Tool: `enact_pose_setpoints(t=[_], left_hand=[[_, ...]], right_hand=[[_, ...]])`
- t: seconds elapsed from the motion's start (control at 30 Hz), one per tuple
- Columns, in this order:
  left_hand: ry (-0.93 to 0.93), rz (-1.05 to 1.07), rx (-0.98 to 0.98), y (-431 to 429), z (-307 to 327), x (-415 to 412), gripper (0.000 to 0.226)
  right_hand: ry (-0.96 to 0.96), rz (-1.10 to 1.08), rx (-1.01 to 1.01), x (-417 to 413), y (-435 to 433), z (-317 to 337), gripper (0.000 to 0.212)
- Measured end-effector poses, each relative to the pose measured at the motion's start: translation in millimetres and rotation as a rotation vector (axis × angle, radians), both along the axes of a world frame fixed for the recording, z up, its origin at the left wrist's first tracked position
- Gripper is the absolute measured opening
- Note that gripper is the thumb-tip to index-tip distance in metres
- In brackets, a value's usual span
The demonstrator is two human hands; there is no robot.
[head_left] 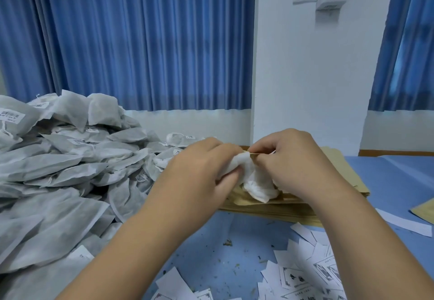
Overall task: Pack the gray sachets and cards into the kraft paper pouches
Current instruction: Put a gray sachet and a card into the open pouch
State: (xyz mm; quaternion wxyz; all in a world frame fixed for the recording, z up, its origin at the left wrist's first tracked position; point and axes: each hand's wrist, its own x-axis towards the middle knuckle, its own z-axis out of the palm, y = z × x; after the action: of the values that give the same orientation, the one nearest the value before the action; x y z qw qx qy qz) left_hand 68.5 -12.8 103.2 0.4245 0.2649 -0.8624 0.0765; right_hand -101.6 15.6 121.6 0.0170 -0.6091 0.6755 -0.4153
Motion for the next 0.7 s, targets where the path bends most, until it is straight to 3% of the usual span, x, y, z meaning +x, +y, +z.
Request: enact_pose_setpoints(t=[0.2,0.43,0.6,0.7], left_hand=[[-0.091,-0.046,0.102,1.1,-12.8,-7.2,0.019],[-0.086,-0.110,0.031,-2.1,-23.8,-18.5,0.022],[-0.073,0.014,-0.147,-6.1,-30.9,-19.6,0.005],[-0.141,0.126,-0.041,-6.5,-32.2,-21.4,0.010]], right_hand=[[0.007,-0.014,0.001,4.1,3.4,2.1,0.025],[0.001,-0.021,-0.002,5.4,4.1,3.4,0.025],[-0.003,0.048,-0.054,13.8,7.5,5.7,0.034],[0.055,0.064,-0.077,19.7,8.4,5.6,0.040]])
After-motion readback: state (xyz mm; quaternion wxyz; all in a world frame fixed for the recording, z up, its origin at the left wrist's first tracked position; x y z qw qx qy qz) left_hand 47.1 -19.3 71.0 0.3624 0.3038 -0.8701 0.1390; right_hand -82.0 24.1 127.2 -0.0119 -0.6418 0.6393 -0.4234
